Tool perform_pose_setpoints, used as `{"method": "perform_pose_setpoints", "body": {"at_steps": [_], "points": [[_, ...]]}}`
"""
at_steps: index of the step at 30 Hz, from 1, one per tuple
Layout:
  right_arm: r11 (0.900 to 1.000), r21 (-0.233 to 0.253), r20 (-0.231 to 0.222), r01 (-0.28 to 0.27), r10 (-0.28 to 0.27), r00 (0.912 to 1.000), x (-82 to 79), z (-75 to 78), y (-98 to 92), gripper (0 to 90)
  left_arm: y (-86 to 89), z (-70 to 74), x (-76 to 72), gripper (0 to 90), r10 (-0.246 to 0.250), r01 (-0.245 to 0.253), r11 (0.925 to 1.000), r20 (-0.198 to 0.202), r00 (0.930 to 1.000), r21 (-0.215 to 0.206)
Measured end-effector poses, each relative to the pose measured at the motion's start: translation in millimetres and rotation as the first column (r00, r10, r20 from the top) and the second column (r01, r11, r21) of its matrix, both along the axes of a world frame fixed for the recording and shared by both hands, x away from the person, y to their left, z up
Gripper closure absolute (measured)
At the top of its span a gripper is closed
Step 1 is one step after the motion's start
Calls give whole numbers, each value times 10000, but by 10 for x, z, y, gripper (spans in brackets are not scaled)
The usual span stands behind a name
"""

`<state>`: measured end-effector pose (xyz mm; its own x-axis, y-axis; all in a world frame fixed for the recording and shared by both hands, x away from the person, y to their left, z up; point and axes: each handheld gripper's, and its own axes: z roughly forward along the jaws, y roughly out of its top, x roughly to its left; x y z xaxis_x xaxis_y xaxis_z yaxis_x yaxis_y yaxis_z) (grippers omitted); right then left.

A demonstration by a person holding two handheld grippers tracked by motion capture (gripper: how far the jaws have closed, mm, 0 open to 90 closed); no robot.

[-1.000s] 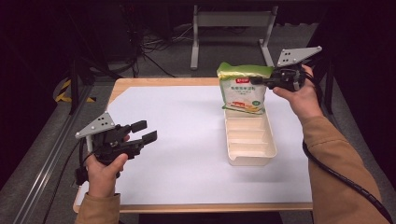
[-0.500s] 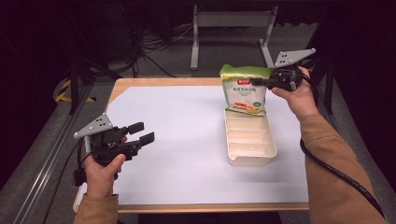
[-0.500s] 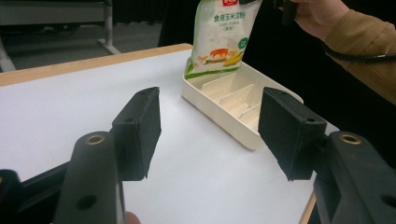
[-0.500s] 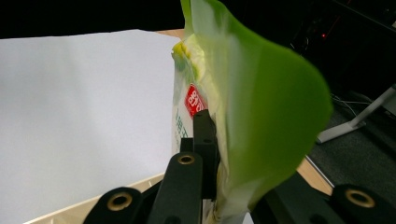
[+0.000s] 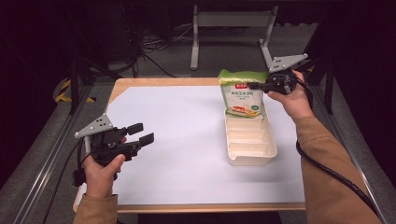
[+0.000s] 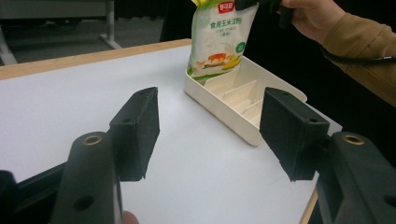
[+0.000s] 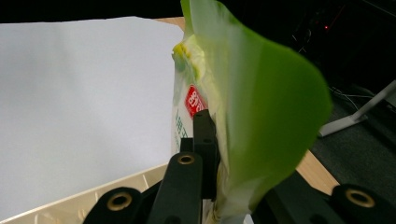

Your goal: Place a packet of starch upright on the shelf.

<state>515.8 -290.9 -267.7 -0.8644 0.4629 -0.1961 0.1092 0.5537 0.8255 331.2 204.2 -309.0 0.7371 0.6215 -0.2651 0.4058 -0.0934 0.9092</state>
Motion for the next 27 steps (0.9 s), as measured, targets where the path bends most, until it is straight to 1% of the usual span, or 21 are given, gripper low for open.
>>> {"method": "perform_pose_setpoints", "body": {"at_steps": [5,7,12,13,14,15,16,18,19,20,27], "points": [[10000,26,-83,-1,1,10000,11,-43,20,845,1,-12,13,384,13,-13,10000,-35,10000,28],[10000,8,-29,-24,24,10000,15,-67,27,844,-1,-15,16,383,-8,9,10000,-41,10000,32],[9999,155,-58,-23,24,10000,24,-115,49,840,-1,-16,17,380,-29,29,10000,-49,10000,34],[10000,84,-135,-6,7,9999,28,-128,57,839,0,-17,19,380,-31,31,10000,-35,10000,35],[9999,-101,-240,63,-65,9997,34,-151,64,838,-1,-18,19,379,-32,32,10000,-60,10000,15],[9998,-150,-349,106,-112,9993,40,-178,61,838,-1,-19,20,379,-29,29,10000,-69,10000,13],[9997,-158,-397,208,-214,9990,45,-201,44,838,-1,-20,22,378,-37,37,10000,-66,10000,9],[9991,134,-528,399,-392,9978,47,-238,-24,836,-1,-22,24,377,-40,40,10000,-112,9999,10],[9987,174,-545,470,-460,9975,48,-250,-50,834,-3,-24,27,377,-43,43,10000,-138,9999,-13],[9981,284,-652,548,-528,9965,44,-271,-86,833,-3,-25,32,377,-41,41,10000,-113,9999,0],[9967,378,-927,718,-681,9934,6,-354,-216,817,-37,-43,60,371,-67,69,9999,-209,9998,73]]}}
